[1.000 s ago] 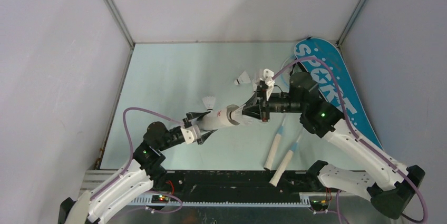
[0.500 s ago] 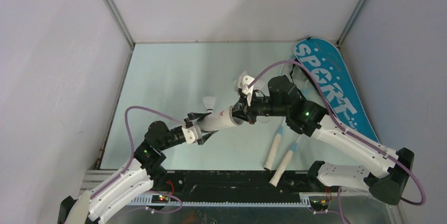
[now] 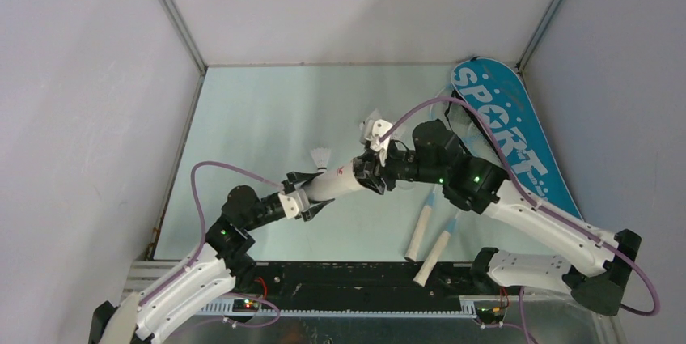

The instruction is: Pack up the badminton gear

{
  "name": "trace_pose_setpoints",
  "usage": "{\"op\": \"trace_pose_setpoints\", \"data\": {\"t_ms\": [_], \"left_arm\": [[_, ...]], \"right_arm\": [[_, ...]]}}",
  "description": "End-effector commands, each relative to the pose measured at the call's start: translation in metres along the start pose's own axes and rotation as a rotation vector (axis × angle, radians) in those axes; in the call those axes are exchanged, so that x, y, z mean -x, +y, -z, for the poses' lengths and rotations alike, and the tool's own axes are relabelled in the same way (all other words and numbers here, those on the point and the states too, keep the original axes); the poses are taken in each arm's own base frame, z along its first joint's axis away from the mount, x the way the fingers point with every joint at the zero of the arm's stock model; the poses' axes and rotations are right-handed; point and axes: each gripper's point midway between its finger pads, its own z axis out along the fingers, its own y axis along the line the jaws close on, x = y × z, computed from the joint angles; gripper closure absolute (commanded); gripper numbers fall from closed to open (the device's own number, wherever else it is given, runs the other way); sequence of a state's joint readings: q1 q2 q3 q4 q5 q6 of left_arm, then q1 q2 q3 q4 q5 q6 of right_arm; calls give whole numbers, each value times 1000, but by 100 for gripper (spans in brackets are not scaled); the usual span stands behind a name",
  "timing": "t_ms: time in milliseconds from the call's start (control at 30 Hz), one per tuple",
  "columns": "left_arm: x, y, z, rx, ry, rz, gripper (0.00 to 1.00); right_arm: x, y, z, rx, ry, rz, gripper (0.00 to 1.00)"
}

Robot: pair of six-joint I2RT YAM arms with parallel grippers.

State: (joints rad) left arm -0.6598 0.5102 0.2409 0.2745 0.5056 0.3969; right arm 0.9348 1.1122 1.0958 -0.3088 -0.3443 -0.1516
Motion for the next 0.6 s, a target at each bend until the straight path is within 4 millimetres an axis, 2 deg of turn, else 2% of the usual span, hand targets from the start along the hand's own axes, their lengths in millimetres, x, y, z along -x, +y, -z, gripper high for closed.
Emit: {"op": "trace_pose_setpoints", "data": {"t_ms": [0, 233, 467, 567], "left_arm": [[42, 6, -2, 4, -151, -71, 34], [40, 5, 1, 11, -151, -72, 34], [39, 4, 4, 18, -156, -84, 34], [38, 3, 4, 14, -153, -83, 34]], "right_arm": [[26, -7, 16, -59, -57, 50, 47], [42, -9, 30, -88, -113, 78, 35], [53, -10, 45, -122, -155, 106, 28], [58, -12, 49, -137, -171, 113, 21]]}}
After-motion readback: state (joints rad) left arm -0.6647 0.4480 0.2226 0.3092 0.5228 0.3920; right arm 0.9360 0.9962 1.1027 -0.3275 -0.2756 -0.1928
